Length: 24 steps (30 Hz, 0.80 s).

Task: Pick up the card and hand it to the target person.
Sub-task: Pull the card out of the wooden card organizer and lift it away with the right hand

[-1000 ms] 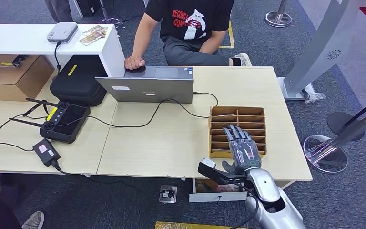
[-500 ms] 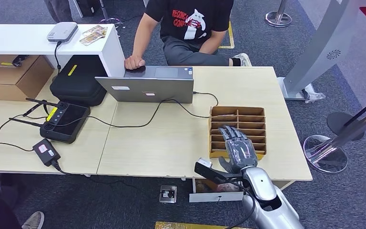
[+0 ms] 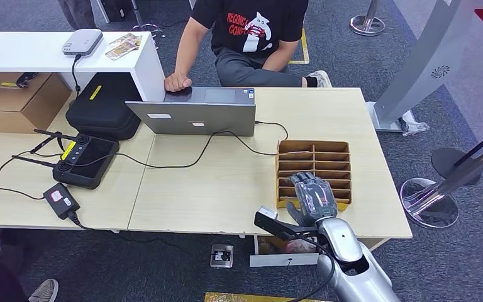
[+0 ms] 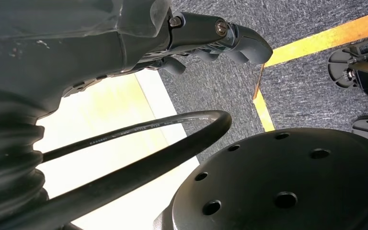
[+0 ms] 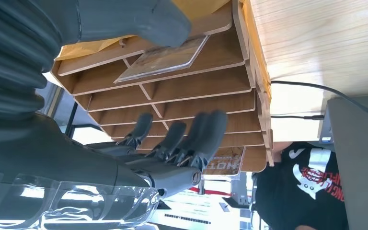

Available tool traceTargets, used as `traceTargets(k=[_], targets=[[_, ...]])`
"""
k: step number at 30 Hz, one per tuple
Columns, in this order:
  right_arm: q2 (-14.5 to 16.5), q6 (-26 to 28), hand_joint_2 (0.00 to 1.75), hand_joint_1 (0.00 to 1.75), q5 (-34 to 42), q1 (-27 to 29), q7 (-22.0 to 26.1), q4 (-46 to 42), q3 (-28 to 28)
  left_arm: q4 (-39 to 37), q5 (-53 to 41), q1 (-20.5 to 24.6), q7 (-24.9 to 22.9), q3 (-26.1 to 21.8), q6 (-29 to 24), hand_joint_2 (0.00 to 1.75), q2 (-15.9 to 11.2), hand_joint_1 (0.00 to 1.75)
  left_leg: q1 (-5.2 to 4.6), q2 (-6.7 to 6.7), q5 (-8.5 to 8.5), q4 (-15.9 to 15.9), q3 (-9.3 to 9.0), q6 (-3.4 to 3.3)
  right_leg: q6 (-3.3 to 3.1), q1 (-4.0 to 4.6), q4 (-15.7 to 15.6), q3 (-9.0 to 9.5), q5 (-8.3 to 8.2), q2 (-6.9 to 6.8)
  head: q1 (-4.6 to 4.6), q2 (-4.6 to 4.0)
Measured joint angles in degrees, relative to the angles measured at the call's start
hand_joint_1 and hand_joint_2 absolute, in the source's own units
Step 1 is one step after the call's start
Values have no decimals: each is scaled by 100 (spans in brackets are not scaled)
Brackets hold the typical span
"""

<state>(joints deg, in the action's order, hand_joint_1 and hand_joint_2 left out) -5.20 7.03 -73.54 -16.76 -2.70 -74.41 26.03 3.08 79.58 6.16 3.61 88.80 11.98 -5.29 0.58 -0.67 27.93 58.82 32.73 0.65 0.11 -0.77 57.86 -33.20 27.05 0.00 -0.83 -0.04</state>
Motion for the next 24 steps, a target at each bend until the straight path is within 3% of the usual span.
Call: traceTargets(k=[7, 14, 20, 24], targets=[[0, 13, 175, 98, -1, 12, 9, -9, 0, 0, -3, 0, 2, 0, 0, 175, 0, 0, 0, 0, 0, 0, -1, 0, 0, 0, 0, 0, 0, 0, 0, 0], [-1, 21, 175, 56, -8, 39, 11, -13, 0, 0, -36, 2, 2, 1, 0, 175, 0, 0, 0, 1, 0, 0, -2, 0, 0, 0, 0, 0, 0, 1, 0, 0], [-1, 21, 175, 38, -98, 75, -19, -19, 0, 0, -72, 6, 2, 1, -2, 175, -2, 0, 0, 1, 0, 0, -3, 0, 0, 0, 0, 0, 0, 1, 0, 0], [-5, 19, 175, 45, -102, 124, -38, -27, 0, 0, -77, 7, 2, 1, -5, 175, -4, 0, 0, 1, 0, 1, -4, 0, 0, 0, 0, 0, 0, 2, 0, 0]])
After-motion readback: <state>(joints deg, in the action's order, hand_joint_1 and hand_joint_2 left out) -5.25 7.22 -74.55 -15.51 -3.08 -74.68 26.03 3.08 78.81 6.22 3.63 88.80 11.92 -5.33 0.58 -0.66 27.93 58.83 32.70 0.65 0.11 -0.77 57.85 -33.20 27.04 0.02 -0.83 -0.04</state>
